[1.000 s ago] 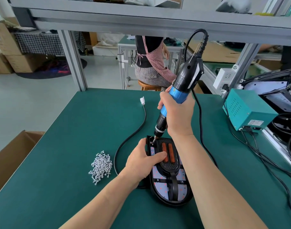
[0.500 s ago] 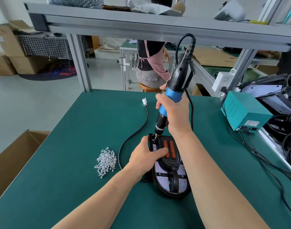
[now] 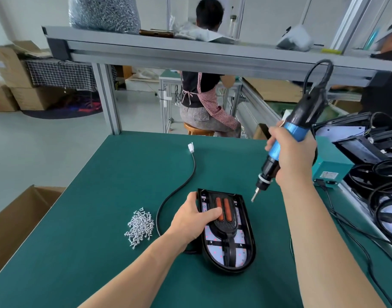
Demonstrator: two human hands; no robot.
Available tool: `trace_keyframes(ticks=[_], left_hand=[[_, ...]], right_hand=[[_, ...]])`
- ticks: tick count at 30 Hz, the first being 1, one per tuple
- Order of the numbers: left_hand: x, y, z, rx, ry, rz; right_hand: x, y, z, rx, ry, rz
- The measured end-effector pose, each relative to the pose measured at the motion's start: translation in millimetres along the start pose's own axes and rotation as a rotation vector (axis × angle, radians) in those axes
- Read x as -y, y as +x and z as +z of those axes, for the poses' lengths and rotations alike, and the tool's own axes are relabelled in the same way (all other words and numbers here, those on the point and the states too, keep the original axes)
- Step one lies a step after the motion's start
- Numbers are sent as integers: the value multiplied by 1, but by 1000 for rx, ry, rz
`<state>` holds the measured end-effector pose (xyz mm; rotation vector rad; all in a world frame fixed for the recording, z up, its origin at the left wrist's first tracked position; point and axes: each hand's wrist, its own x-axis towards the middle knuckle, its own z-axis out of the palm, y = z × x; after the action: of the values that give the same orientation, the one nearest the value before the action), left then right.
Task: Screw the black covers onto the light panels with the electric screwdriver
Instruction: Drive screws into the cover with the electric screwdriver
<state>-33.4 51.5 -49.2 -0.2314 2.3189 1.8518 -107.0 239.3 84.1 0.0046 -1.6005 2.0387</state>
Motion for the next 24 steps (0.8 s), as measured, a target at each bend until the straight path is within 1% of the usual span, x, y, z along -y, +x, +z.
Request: trace_keyframes(ticks=[3, 8, 12, 17, 20, 24], left_hand=[[2, 2, 1, -18, 7, -1], [4, 3, 0, -19, 9, 3], [4, 4, 1, -13, -2, 6], [4, 2, 0, -6, -15, 15], [5, 2, 0, -5, -13, 22], [6, 2, 0, -13, -7, 22]], right_hand=[[-15, 1, -23, -66, -78, 57], [-34, 9, -51, -92, -169, 97], [-45, 21, -68, -57, -303, 149], [-62, 37, -81, 20, -490, 259], [-75, 42, -87, 34, -641, 290], [-90, 50, -95, 58, -921, 314]])
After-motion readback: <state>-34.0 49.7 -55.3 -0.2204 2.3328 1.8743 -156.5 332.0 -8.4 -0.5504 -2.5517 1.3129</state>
